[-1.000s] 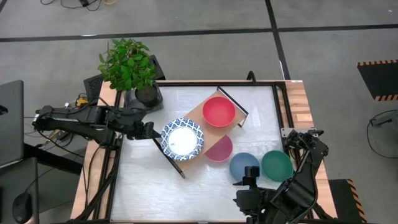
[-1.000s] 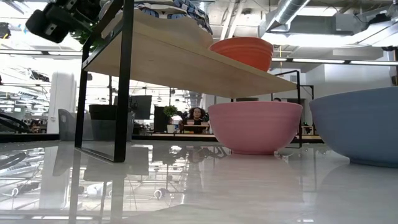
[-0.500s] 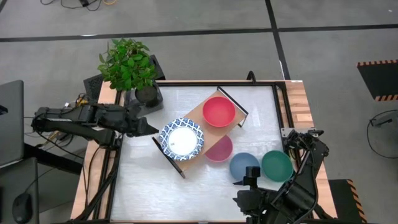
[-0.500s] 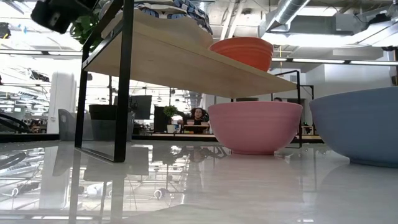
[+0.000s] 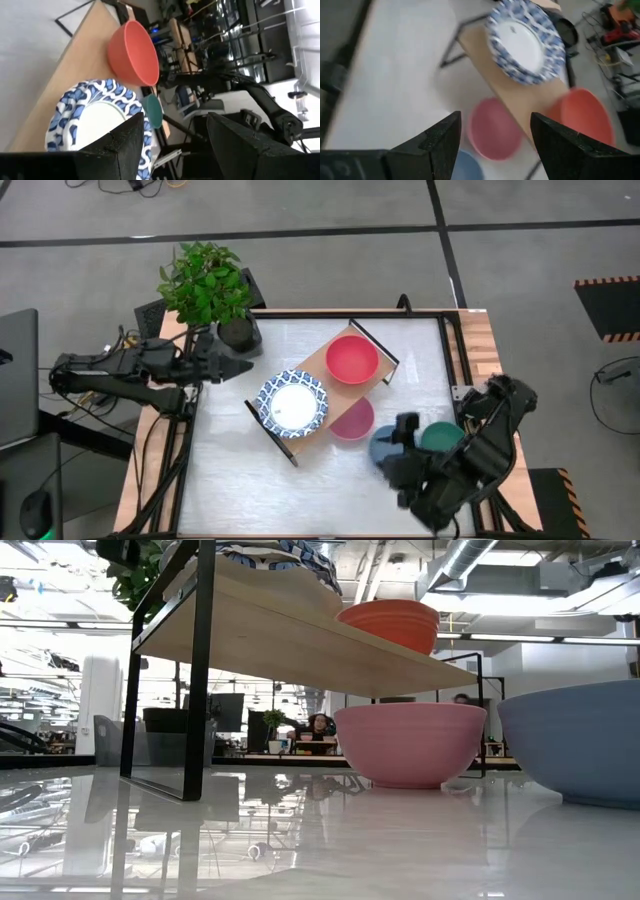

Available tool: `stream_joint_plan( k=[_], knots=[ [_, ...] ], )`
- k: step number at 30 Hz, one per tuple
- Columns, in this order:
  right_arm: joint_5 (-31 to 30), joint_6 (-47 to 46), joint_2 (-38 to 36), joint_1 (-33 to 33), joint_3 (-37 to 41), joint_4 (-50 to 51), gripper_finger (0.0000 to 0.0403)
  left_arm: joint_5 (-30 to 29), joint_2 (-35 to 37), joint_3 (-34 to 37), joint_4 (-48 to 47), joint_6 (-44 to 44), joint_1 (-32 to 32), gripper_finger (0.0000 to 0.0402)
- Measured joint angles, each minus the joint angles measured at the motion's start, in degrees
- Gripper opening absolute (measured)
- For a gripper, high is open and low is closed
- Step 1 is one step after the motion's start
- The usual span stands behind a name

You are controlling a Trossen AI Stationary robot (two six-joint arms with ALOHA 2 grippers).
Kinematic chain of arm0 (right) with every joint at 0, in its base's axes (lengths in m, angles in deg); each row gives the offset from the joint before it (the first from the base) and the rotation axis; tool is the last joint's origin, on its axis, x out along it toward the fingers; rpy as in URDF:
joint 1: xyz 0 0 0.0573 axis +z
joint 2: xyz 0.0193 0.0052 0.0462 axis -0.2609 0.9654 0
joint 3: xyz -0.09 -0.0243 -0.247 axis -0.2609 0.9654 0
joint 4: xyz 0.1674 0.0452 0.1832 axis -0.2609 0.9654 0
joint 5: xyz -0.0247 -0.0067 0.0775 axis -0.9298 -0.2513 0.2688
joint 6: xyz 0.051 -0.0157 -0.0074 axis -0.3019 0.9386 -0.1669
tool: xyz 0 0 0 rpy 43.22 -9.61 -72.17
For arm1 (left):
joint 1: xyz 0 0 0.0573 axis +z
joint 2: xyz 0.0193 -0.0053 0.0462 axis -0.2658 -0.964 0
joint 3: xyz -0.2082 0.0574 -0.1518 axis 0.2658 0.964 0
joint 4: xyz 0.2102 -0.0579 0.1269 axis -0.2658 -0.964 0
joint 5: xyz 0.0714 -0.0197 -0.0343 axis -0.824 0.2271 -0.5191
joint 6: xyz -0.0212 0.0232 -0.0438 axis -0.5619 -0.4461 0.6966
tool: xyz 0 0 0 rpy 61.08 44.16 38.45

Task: Place and stack bowls onto a shelf
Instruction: Stack the green bowl on top of the red bowl on the shelf

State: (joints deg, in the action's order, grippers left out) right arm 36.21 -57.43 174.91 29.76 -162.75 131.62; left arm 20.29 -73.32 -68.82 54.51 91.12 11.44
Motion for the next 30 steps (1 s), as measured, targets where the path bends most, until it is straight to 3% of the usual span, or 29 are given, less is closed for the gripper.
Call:
stream_joint_plan(
  k=[6,13,20,23,26,30],
  knots=[
    [-0.3,0.2,-11.6,-3.0,15.8,-5.6,0.0265,-1.5,0.0,0.0,1.4,0.0,0.0,0.0201],
    [-0.2,6.0,-26.8,-6.0,34.9,-17.1,0.0265,-8.2,-0.8,0.0,2.0,-0.3,0.0,0.0201],
    [0.8,17.0,-43.1,-11.6,53.3,-31.4,0.0265,-8.7,-4.3,0.0,12.9,-4.3,0.0,0.0201],
    [6.6,18.7,-49.9,-15.8,59.4,-37.8,0.0265,-8.7,-5.5,0.0,17.8,-7.1,0.0,0.0201],
    [14.9,13.3,-55.8,-19.7,63.9,-40.8,0.0265,-8.7,-5.9,0.0,21.1,-9.6,0.0,0.0201],
    [17.0,-0.2,-60.2,-22.5,67.6,-35.3,0.0265,-9.8,-5.5,0.0,21.6,-11.6,0.0,0.0201]
  ],
)
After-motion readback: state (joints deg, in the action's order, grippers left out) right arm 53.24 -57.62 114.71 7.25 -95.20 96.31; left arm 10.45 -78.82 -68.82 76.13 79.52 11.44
